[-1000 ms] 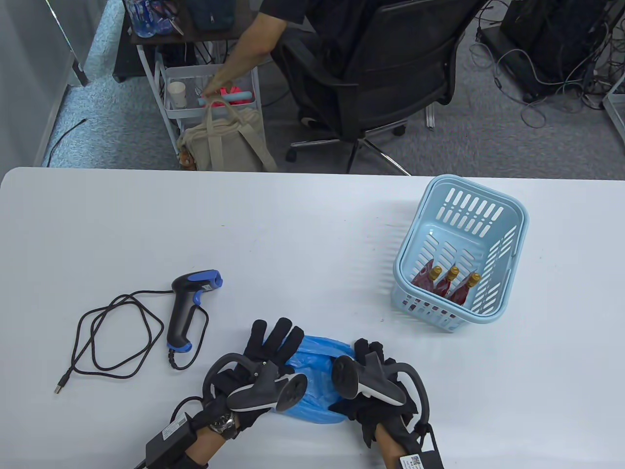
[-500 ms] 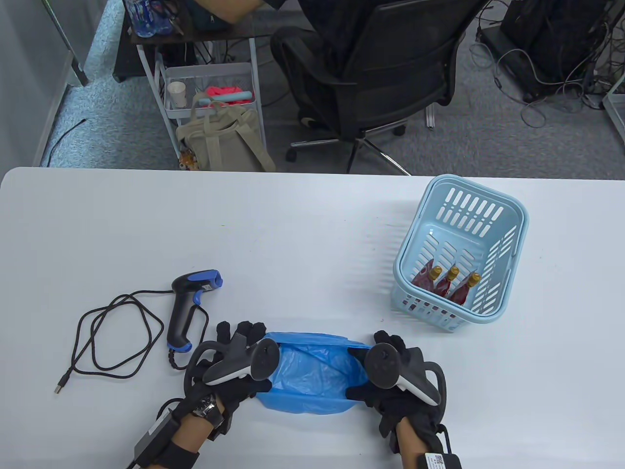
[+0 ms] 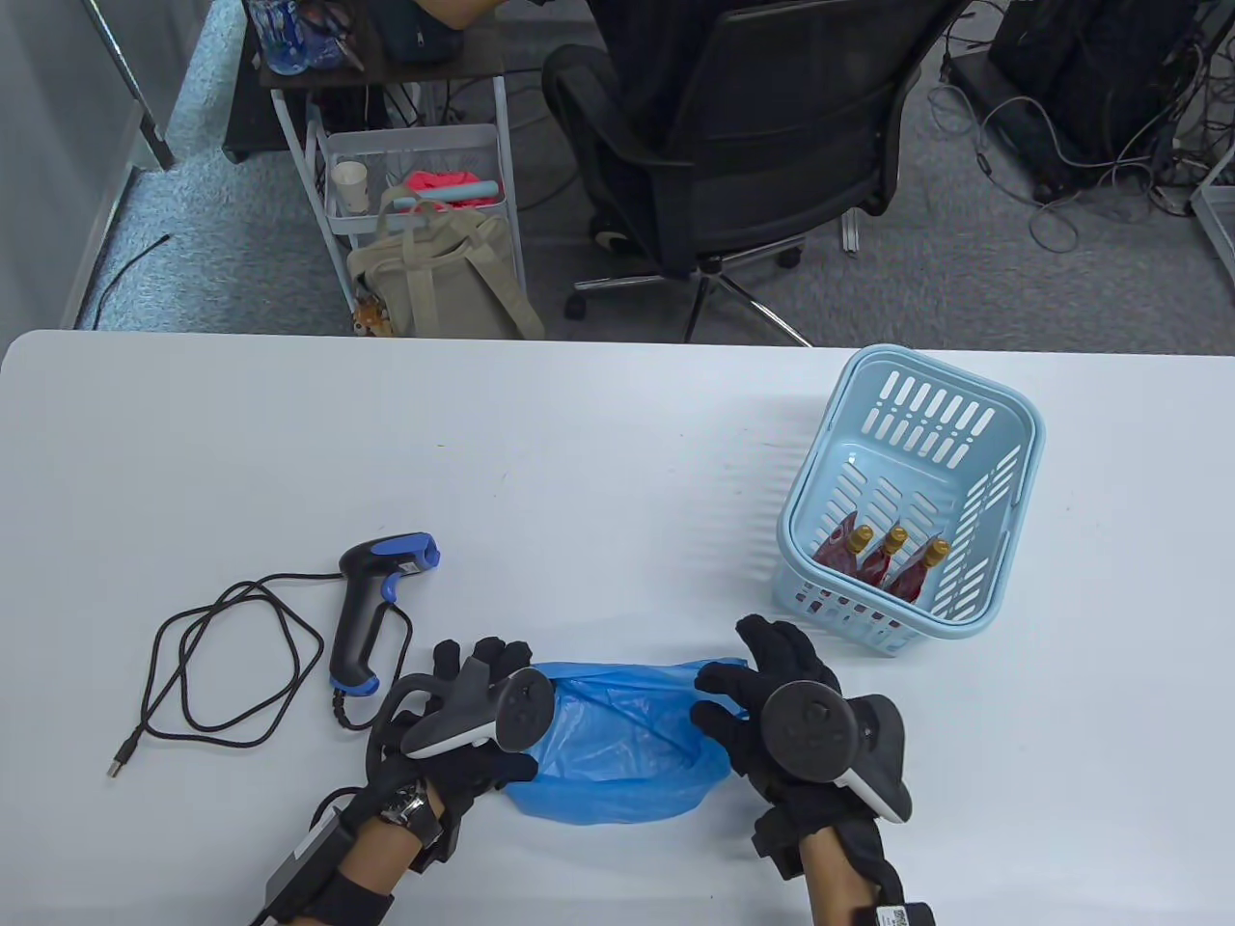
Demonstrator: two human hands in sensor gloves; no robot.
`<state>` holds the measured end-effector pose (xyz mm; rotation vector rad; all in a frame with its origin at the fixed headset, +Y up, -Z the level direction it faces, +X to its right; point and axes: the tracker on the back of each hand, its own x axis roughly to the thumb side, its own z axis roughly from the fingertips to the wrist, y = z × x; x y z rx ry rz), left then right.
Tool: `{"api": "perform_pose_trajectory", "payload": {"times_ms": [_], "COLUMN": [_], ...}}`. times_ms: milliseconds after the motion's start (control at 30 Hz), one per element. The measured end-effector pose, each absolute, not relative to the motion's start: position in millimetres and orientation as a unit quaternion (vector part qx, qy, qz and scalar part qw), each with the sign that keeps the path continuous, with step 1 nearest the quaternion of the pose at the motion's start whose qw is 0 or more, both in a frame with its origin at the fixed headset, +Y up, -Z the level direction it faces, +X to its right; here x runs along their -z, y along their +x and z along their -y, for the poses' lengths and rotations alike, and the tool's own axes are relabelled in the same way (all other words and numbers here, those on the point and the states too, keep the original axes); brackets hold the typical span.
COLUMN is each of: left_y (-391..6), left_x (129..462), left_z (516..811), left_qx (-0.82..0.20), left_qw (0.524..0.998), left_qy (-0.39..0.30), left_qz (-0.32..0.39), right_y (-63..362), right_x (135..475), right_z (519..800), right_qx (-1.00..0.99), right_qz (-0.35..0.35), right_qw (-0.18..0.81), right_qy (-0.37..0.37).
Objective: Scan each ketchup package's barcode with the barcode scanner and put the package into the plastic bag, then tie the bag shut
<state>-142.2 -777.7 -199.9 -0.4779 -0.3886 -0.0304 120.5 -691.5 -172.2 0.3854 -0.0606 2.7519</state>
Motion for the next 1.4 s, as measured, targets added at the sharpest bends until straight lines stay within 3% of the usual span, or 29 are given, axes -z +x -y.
{"api": "perform_pose_trajectory", "payload": {"times_ms": [167, 267, 400, 533, 800, 1000, 1200, 1400], "left_y": [-142, -143, -143, -144, -149, -159, -173, -177], "left_x": [200, 200, 200, 200, 203, 208, 212, 208], "left_z": [778, 778, 778, 779, 778, 775, 755, 733], "left_qx": [0.017, 0.013, 0.01, 0.011, 0.011, -0.007, -0.135, -0.174], "left_qw": [0.953, 0.953, 0.952, 0.951, 0.95, 0.953, 0.941, 0.946], "left_qy": [-0.235, -0.236, -0.239, -0.242, -0.252, -0.253, -0.248, -0.192], "left_qz": [0.192, 0.191, 0.189, 0.19, 0.182, 0.168, 0.184, 0.195], "right_y": [66, 46, 32, 40, 88, 92, 93, 92], "right_x": [169, 167, 171, 189, 218, 209, 203, 199], "right_z": [702, 721, 747, 768, 779, 780, 781, 781], "right_qx": [-0.975, -0.965, -0.957, -0.955, -0.953, -0.95, -0.952, -0.952], "right_qz": [-0.019, -0.072, -0.135, -0.176, -0.29, -0.298, -0.294, -0.292], "right_qw": [0.014, -0.023, -0.083, -0.144, -0.074, -0.065, -0.057, -0.065], "right_qy": [0.221, 0.25, 0.244, 0.188, 0.053, 0.062, 0.066, 0.07]}}
